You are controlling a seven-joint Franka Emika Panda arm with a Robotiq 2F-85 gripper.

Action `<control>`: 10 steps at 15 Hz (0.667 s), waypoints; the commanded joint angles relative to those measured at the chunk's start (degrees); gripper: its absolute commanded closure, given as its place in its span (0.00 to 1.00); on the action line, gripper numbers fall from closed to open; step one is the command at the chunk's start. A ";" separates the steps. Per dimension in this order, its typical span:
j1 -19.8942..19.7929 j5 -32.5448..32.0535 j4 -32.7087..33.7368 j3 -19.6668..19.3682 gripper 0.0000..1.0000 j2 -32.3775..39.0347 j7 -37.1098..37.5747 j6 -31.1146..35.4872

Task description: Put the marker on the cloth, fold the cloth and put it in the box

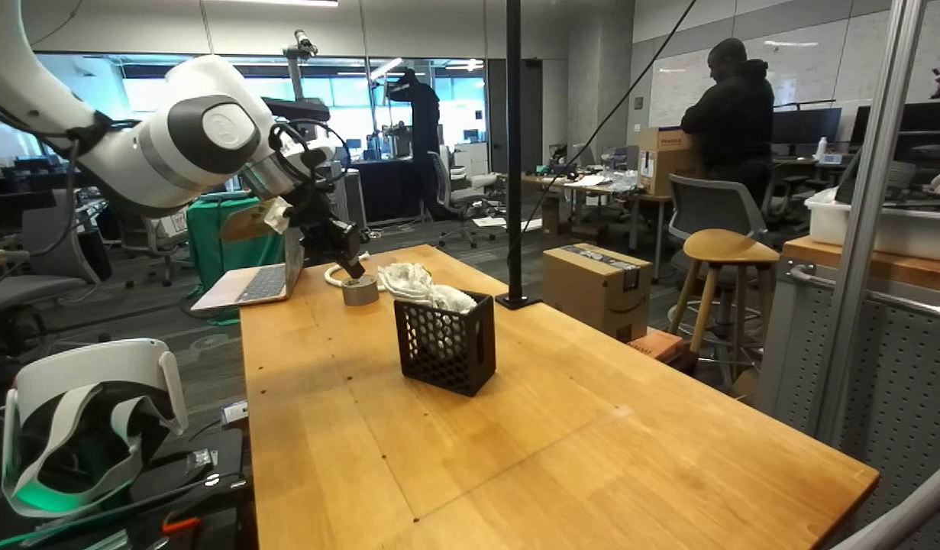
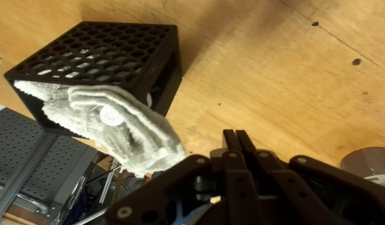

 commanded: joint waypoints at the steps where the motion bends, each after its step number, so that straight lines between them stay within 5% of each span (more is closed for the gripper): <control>1: -7.06 -7.80 3.83 3.95 0.93 2.91 4.73 0.85; 10: -16.62 -19.12 7.96 8.36 0.94 4.38 14.36 -0.33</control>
